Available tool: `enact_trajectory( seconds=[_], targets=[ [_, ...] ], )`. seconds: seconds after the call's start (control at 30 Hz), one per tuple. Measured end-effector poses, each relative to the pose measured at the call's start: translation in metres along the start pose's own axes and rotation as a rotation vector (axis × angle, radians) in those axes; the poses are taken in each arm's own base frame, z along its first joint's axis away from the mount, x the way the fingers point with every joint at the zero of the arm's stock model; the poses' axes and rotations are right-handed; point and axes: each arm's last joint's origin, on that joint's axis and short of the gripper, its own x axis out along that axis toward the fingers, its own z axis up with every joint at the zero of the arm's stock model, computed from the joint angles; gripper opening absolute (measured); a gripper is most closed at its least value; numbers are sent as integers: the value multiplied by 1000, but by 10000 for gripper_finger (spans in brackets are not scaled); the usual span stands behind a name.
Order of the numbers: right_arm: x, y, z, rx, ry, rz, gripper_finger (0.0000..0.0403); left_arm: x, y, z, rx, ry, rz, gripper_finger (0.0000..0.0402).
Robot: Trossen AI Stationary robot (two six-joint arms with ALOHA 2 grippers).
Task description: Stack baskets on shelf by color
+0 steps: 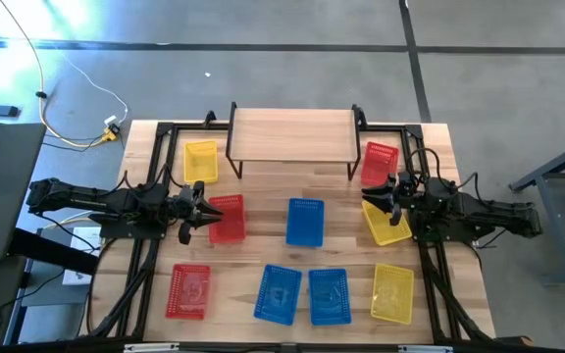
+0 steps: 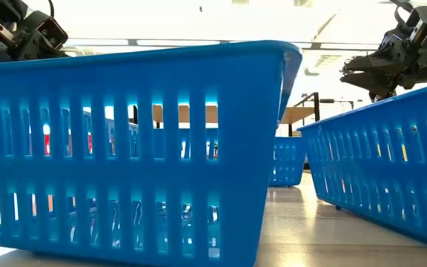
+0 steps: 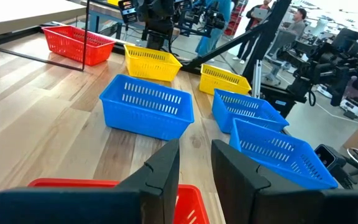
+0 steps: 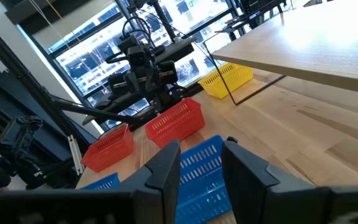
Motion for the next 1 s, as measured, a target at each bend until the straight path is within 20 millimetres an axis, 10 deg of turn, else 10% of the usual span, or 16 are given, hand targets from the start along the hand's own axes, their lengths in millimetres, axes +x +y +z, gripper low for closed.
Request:
enact_trajectory(
  seconds=[1.0],
  targets=[
    [-2,10,16,404,-113,171,103,0,5,1,-90,-53,159,85]
  ],
)
